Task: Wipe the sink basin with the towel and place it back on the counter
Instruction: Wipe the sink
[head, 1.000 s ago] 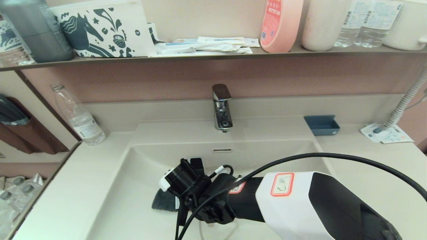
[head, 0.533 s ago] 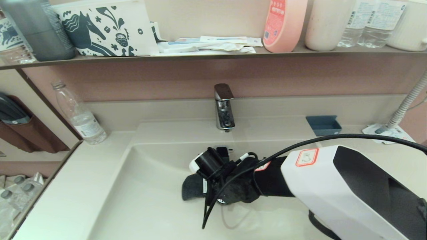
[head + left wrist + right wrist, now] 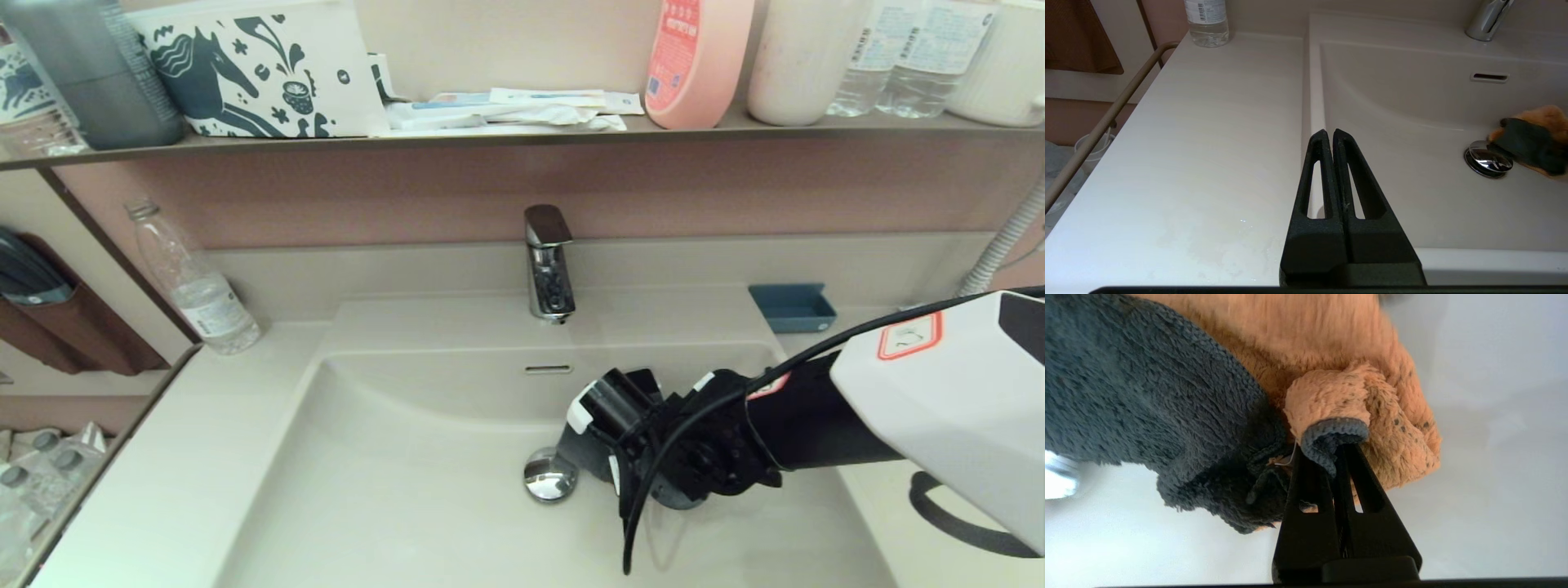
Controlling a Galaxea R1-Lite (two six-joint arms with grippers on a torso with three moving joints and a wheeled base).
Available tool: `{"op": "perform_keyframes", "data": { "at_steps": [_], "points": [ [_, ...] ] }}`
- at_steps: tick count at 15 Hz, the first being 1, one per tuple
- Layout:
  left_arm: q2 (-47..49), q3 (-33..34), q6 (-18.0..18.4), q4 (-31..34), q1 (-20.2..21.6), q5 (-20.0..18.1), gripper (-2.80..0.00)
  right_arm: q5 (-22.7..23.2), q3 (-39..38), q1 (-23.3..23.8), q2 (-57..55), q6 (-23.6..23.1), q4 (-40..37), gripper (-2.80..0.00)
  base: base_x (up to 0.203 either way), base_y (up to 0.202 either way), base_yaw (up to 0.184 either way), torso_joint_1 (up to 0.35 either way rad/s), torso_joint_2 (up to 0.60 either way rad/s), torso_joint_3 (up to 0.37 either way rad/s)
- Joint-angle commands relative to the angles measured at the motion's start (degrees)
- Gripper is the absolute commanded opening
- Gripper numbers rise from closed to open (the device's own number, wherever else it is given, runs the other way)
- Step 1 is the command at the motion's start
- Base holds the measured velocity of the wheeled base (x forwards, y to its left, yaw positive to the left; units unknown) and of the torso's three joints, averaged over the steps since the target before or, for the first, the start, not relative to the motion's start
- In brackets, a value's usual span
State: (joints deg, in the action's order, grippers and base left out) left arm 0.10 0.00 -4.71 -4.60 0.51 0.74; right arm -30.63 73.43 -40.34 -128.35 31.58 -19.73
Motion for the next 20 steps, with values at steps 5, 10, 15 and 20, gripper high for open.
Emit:
{"op": "perform_keyframes", "data": {
  "at_steps": [5,10,15,20],
  "points": [
    [0.0,0.0,0.0,-0.1,0.0,0.0,-2.80,0.7,-15.4,-1.1,13.9,0.1,-7.7,-2.80,0.000,0.000,0.000,0.000,0.00,0.000],
    [0.0,0.0,0.0,-0.1,0.0,0.0,-2.80,2.9,-17.8,-1.3,28.9,0.1,-18.9,-2.80,0.000,0.000,0.000,0.000,0.00,0.000],
    [0.1,0.0,0.0,-0.1,0.0,0.0,-2.80,3.3,-19.5,-0.1,41.9,0.2,-24.9,-2.80,0.000,0.000,0.000,0.000,0.00,0.000],
    [0.1,0.0,0.0,-0.1,0.0,0.0,-2.80,3.8,-16.4,10.9,51.1,-1.8,-26.7,-2.80,0.000,0.000,0.000,0.000,0.00,0.000]
  ]
}}
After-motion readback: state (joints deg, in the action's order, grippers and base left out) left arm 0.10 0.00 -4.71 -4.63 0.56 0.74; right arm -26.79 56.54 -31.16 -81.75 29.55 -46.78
